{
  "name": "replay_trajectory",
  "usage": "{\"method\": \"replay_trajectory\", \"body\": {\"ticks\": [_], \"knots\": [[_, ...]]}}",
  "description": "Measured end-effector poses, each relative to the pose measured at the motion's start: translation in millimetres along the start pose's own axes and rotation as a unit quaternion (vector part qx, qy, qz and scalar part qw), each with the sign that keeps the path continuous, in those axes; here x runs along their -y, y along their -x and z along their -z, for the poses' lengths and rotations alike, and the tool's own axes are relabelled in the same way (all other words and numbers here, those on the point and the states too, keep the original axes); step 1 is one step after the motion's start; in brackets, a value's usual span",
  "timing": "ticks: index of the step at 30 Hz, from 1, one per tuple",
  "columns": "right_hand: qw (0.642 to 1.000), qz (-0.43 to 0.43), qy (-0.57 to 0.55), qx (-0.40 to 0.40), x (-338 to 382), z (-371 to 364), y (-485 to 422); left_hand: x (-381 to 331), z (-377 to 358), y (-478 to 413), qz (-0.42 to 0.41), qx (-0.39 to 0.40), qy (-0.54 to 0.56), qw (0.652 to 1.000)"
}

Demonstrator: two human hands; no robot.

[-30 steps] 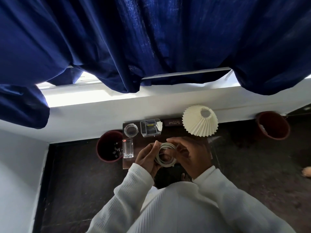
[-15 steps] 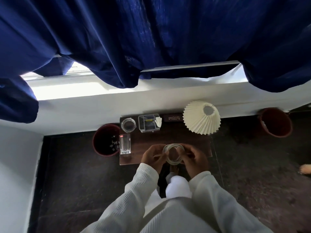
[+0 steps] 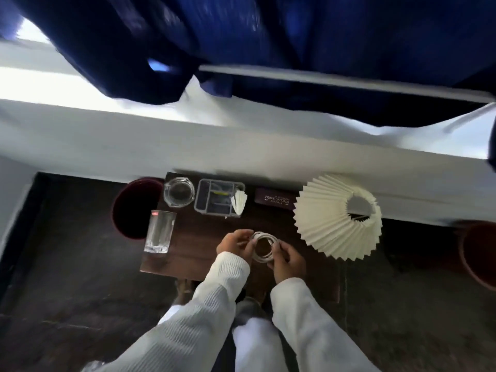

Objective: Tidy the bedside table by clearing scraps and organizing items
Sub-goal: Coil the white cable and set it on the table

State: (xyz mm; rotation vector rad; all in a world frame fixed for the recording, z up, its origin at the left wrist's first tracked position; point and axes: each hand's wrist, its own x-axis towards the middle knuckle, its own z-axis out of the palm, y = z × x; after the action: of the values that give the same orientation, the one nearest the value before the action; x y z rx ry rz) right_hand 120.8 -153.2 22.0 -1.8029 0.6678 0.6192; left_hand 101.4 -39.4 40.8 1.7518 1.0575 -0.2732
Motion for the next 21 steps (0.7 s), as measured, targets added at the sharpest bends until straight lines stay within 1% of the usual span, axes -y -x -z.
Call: {"method": "replay_trajectory", "body": {"ticks": [3, 7, 11, 17, 19, 21], "knots": [[0.999, -0.003, 0.031, -0.014, -23.3, -11.7, -47.4, 19.8, -34.2, -35.9, 0.027, -0.01, 0.017, 0.999], [0.995, 0.003, 0.092, -0.029, -43.2, -19.0, -89.3, 35.6, -69.8, -73.0, 0.038, 0.02, 0.017, 0.999], [0.988, 0.02, 0.144, -0.059, -42.5, -19.7, -115.8, 36.7, -85.7, -95.5, 0.023, 0.035, 0.011, 0.999], [0.981, 0.022, 0.192, -0.034, -34.1, -25.3, -133.5, 32.3, -88.7, -116.9, 0.016, 0.035, 0.018, 0.999], [0.983, 0.017, 0.182, -0.034, -34.9, -25.8, -135.6, 31.7, -88.6, -119.6, 0.016, 0.046, 0.012, 0.999], [0.989, 0.017, 0.14, -0.034, -35.0, -26.6, -135.2, 30.7, -87.7, -120.9, 0.014, 0.056, 0.005, 0.998]]}}
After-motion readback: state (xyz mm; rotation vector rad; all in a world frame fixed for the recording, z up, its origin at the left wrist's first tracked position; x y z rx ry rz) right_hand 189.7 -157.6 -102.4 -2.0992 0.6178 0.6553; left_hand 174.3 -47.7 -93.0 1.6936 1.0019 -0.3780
